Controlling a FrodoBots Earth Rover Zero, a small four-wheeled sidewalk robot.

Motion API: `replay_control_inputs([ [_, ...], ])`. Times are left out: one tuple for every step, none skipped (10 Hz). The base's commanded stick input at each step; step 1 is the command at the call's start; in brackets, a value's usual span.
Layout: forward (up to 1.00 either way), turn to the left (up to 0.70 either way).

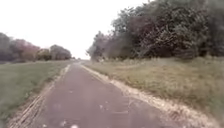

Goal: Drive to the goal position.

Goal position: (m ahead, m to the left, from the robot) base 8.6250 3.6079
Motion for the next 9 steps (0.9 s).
replay_control_inputs([
  [0.70, 0.14],
  [0.70, 0.14],
  [0.70, 0.14],
  [0.70, 0.14],
  [0.70, 0.14],
  [0.70, 0.14],
  [0.70, 0.14],
  [0.70, 0.14],
  [0.70, 0.14],
])
